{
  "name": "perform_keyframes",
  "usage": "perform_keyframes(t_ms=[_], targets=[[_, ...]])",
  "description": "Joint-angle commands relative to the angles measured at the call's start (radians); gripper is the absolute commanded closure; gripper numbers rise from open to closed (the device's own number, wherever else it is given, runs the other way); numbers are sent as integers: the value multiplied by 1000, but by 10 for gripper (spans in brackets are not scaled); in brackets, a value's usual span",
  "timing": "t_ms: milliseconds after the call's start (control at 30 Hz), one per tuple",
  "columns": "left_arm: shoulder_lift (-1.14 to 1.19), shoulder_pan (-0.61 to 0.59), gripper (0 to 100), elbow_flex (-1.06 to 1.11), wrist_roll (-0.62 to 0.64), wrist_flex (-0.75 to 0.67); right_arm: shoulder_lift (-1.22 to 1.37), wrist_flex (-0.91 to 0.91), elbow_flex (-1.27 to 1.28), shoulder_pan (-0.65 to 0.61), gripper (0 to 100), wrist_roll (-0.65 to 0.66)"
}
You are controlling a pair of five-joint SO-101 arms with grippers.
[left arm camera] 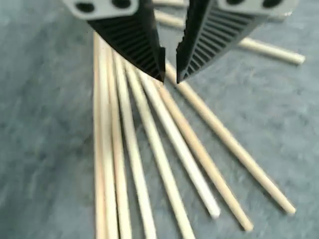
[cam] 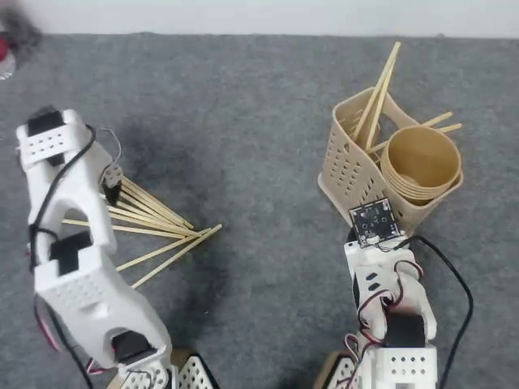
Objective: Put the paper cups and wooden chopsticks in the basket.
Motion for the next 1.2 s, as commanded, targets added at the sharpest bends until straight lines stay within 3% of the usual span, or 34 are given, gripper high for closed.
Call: perform_keyframes(t_ms=[0,233,533,967,1167], targets=[[40,-3,963,-71,49,-61,-13,-19,12,15,991,-3],[120,-2,945,-140,49,-133,-13,-19,12,15,991,-3],[186,44,670,-185,49,-135,-13,-19,8,15,991,-3],[356,41,666,-355,121,-149,-13,-19,6,15,991,-3],[408,34,666,-450,121,-37,-13,-19,5,15,991,-3]])
